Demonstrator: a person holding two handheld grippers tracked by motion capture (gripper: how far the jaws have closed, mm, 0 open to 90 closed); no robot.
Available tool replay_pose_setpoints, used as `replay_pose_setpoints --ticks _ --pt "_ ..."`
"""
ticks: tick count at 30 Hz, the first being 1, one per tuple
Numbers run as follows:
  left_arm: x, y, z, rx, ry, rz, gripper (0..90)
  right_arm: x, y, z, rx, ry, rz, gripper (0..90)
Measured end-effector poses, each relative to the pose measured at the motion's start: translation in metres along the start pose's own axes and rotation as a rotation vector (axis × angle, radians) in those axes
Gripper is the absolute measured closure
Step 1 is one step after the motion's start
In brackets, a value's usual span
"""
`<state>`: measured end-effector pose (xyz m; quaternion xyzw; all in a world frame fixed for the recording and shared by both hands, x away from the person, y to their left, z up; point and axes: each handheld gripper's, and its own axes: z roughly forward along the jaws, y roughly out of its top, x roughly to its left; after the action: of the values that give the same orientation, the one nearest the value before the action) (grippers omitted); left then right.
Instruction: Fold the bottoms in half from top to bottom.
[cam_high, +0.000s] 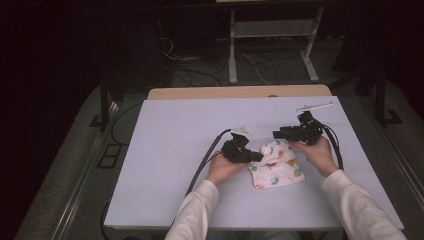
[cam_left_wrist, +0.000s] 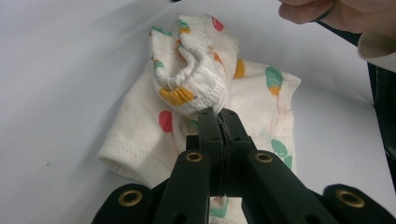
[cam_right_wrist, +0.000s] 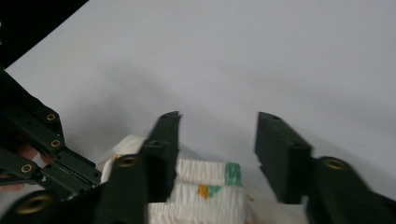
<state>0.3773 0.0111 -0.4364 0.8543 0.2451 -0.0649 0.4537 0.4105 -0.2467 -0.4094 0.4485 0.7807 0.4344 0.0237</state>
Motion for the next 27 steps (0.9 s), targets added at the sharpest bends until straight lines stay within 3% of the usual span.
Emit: replay_pose_setpoints --ticks 3,10,21,27 --pt "-0.001 0.000 0.001 -0.001 -0.002 -0.001 89.1 0.002 0.004 0.010 0.039 0.010 -0.012 70.1" --pt "-0.002 -0.002 0.002 0.007 -0.008 0.011 89.1 0.002 0.008 0.033 0.131 0.030 -0.007 86.3" --pt "-0.003 -0.005 0.006 0.028 -0.025 0.014 89.0 0.001 0.006 0.050 0.228 0.023 0.017 88.4" --pt "-0.003 -0.005 0.005 0.025 -0.020 0.019 84.7 0.003 0.005 0.045 0.244 0.039 0.026 88.5"
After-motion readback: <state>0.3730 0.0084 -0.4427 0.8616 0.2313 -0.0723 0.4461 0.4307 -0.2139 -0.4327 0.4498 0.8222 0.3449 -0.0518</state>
